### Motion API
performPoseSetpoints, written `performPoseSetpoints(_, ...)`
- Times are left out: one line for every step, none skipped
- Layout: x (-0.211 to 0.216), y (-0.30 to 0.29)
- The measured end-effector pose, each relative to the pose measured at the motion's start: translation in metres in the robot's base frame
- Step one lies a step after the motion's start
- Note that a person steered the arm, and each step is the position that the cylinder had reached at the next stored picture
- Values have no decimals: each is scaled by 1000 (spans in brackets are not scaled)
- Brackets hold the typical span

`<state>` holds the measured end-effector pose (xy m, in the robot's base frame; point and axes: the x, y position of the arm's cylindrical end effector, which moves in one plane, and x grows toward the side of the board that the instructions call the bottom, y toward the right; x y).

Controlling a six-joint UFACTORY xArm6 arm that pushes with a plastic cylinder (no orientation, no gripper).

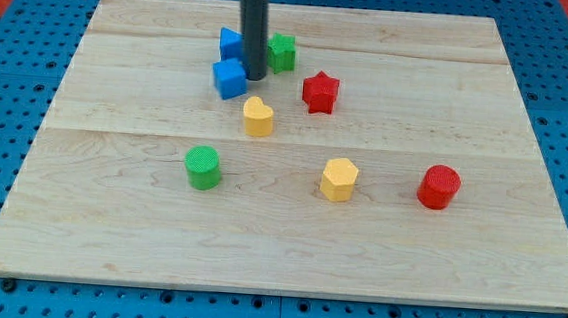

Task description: Slide the blue cube to the bottom left corner of the board

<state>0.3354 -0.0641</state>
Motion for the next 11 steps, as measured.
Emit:
performPoseSetpoints(12,-55)
performPoseSetpoints(16,-50)
performPoseSetpoints(21,-55)
performPoseSetpoints(35,-126)
performPoseSetpoints(70,-150)
performPoseSetpoints(94,-158)
performPoseSetpoints(72,-154)
performPoseSetpoints(97,-167)
performPoseSetpoints(125,-190)
performPoseSetpoints(151,-195)
performPoseSetpoints(158,-213)
